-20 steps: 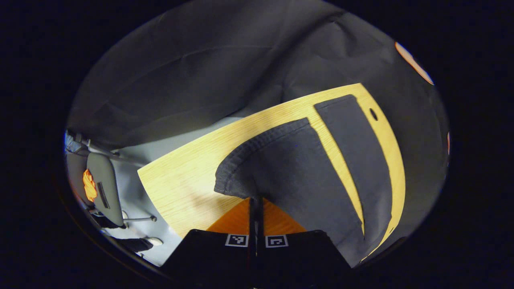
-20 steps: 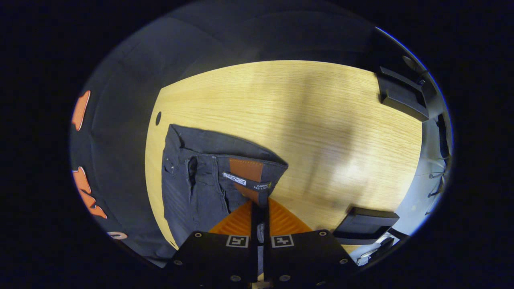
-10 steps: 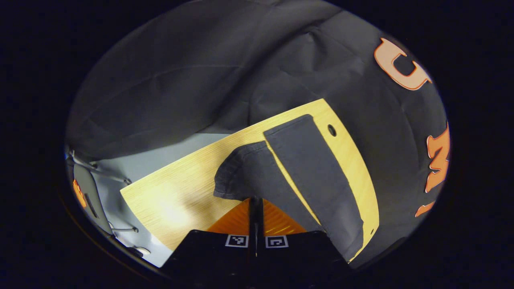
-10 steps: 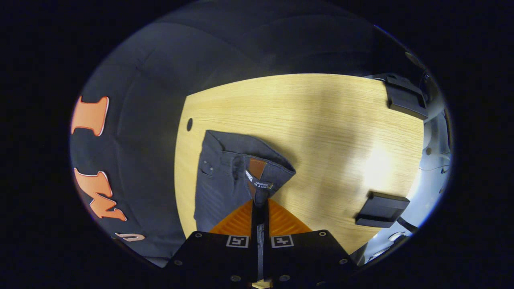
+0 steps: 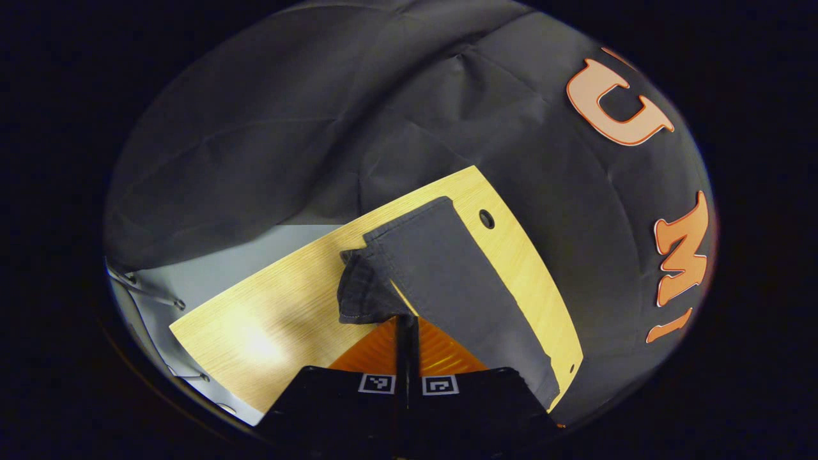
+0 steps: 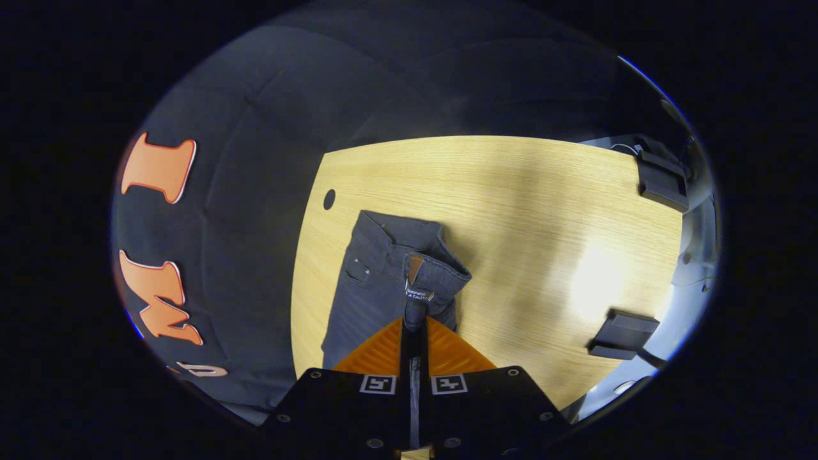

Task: Grasp the waist and the cuffs of the jeans and fold them to make the two legs overlap; first hold the waist and fold one-third of the jeans toward the cuffs, then hold the cuffs and fold the remaining one-third in the same direction to finish folding.

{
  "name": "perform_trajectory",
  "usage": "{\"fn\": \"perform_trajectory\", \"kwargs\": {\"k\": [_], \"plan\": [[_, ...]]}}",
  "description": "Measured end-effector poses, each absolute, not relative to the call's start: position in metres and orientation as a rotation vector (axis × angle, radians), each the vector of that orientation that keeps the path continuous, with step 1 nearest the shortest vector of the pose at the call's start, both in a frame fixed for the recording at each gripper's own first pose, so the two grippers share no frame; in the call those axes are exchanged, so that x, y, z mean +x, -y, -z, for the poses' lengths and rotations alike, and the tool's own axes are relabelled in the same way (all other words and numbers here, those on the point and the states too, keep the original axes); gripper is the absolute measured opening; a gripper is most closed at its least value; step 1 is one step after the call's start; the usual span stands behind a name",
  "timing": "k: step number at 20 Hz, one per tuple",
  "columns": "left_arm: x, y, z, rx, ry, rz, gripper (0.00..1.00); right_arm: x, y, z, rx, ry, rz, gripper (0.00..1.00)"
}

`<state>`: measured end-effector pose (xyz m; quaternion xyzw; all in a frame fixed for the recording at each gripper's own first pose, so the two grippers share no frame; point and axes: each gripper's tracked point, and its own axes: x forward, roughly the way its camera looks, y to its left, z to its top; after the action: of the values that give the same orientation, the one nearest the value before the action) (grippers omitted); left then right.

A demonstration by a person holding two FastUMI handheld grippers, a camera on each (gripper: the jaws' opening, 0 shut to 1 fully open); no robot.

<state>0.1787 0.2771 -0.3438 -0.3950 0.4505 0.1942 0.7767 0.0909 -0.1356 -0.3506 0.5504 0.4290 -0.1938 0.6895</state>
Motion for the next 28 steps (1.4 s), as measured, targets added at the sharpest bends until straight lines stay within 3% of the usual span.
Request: {"fn": "perform_trajectory", "kwargs": {"k": [12, 28], "plan": [[0.279, -0.276, 0.337, -0.76, -0.983, -0.34, 0.01, 0.154, 0.13, 0.333, 1.298, -0.918, 0.433, 0.06], [0.391, -0.292, 0.399, -0.573, -1.064, -0.397, 0.01, 0.263, 0.106, 0.37, 1.248, -1.031, 0.439, 0.06]]}}
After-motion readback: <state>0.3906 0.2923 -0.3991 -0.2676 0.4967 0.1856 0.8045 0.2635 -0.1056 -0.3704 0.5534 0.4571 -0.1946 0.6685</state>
